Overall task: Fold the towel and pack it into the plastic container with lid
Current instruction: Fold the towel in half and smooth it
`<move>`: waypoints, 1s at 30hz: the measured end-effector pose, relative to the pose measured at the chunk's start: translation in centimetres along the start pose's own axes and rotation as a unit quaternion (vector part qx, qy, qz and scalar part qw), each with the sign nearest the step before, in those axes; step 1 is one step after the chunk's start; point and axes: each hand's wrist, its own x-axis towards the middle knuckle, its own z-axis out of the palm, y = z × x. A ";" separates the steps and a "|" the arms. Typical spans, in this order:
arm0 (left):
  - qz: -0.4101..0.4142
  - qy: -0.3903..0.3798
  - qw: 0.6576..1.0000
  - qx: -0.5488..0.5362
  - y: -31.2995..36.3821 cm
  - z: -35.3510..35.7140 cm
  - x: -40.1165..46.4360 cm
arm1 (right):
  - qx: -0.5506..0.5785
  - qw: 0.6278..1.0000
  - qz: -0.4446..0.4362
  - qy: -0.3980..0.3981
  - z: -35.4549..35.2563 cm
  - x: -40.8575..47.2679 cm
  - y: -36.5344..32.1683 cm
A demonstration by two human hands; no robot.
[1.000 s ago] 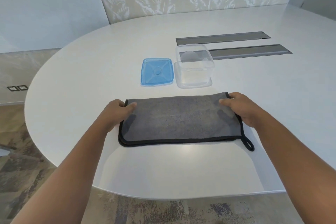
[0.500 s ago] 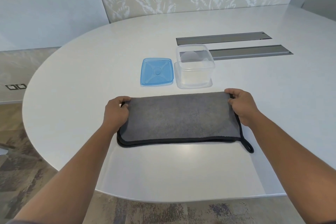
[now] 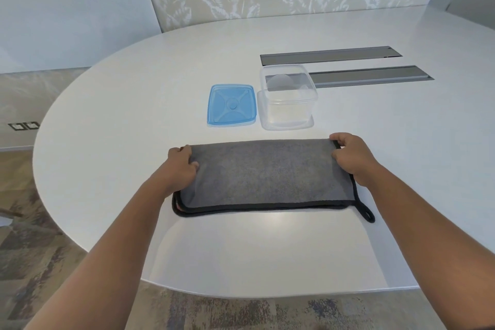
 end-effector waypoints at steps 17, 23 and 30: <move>-0.011 0.049 0.970 0.236 -0.3 -0.3 -2.2 | -0.332 0.941 -0.059 -0.022 0.5 -1.1 -1.7; 0.222 0.103 0.953 0.179 4.0 3.2 -2.9 | -0.369 0.904 -0.216 -0.017 4.6 -2.6 -2.7; 0.176 -0.021 0.959 0.222 3.5 6.5 -1.8 | -0.445 0.875 -0.152 -0.116 5.9 -3.3 0.4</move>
